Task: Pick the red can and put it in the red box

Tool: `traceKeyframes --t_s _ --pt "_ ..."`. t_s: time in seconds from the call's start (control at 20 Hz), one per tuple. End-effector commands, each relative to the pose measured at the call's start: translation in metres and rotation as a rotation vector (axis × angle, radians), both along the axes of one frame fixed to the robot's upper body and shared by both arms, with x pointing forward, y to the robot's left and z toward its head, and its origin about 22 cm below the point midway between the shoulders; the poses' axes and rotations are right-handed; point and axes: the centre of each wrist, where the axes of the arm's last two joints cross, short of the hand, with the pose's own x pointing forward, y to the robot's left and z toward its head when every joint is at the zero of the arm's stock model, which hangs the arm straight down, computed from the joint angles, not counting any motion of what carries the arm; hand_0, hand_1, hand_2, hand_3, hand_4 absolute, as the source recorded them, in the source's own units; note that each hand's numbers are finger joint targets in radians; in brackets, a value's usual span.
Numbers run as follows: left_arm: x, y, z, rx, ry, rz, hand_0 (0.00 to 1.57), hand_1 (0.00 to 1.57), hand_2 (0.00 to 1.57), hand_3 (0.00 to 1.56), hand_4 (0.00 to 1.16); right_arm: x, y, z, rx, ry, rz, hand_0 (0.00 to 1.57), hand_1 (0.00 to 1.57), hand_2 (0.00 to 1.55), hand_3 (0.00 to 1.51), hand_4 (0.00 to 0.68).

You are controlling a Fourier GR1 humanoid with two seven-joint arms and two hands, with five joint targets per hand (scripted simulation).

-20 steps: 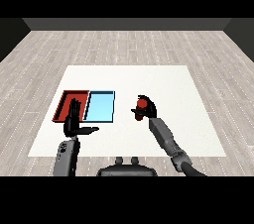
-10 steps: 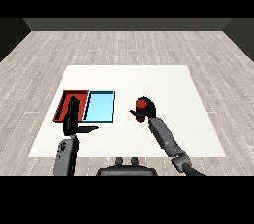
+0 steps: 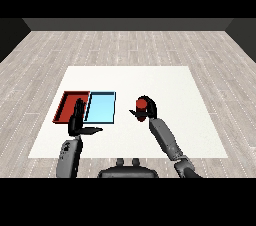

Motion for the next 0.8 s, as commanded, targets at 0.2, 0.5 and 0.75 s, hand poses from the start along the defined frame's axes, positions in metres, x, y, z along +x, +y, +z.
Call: traceKeyframes --t_s 0.2,0.5,0.75 --pt "0.004 -0.054 -0.010 -0.009 0.035 -0.125 0.00 0.00 0.00 0.00 0.00 -0.014 0.010 0.027 0.019 -0.062 0.002 1.44 1.44 1.45 1.42 0.651" --pt "0.019 -0.086 0.014 -0.014 0.081 -0.198 0.00 0.00 0.00 0.00 0.00 -0.011 0.019 0.055 0.057 -0.101 0.031 1.44 1.44 1.45 1.43 0.658" --pt "0.017 -0.106 0.027 -0.033 0.086 -0.199 0.00 0.00 0.00 0.00 0.00 -0.015 0.013 0.048 0.049 -0.106 0.033 1.42 1.42 1.44 1.42 0.662"
